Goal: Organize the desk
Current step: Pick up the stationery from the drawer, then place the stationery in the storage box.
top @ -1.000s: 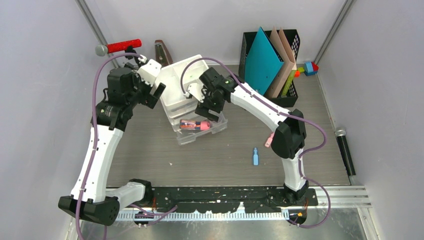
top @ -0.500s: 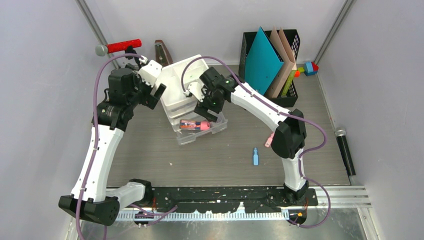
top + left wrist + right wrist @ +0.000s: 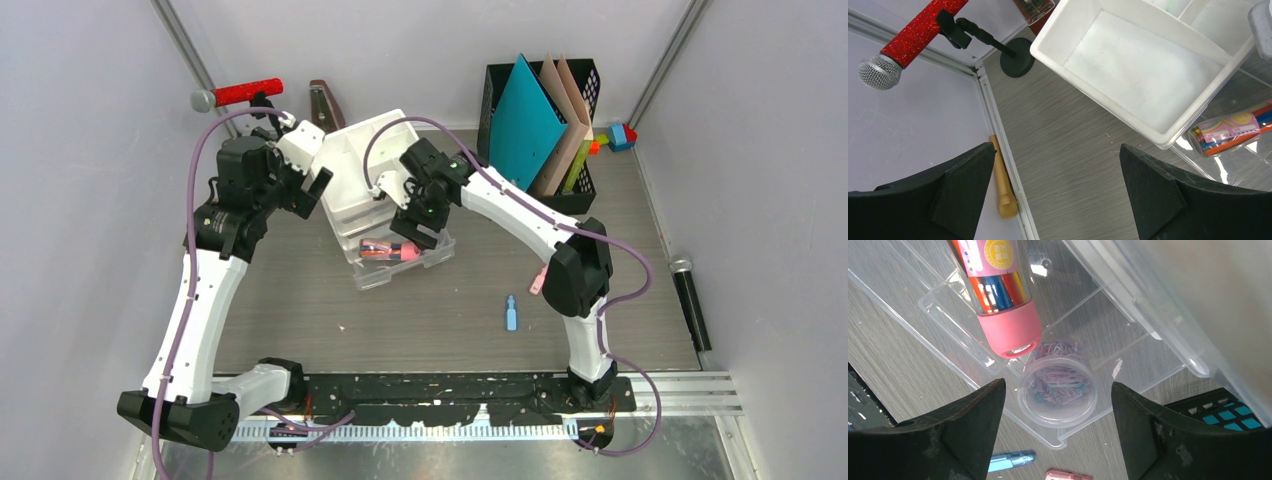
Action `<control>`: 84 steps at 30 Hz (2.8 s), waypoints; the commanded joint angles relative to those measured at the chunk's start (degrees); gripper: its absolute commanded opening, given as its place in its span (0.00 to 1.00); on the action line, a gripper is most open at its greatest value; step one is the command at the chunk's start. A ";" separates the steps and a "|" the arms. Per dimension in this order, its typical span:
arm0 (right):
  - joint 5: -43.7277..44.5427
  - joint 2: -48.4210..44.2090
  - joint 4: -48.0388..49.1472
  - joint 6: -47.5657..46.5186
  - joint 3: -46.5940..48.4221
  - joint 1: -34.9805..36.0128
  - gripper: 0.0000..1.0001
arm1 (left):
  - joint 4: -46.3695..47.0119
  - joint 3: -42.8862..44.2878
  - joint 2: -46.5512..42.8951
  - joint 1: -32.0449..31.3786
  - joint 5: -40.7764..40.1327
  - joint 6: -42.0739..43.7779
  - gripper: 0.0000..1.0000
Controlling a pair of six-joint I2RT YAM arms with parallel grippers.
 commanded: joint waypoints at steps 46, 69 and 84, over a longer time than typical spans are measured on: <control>0.80 3.22 -13.45 1.92 24.51 2.31 0.06 | 3.39 -1.17 -1.26 0.41 0.98 -0.62 1.00; 9.88 6.72 -0.46 -5.63 41.37 5.75 0.00 | 8.37 -3.22 -1.28 1.28 -6.88 -16.94 1.00; 11.88 10.39 3.53 -7.73 45.55 7.81 0.00 | 10.02 -4.18 -1.74 1.99 -10.80 -17.87 1.00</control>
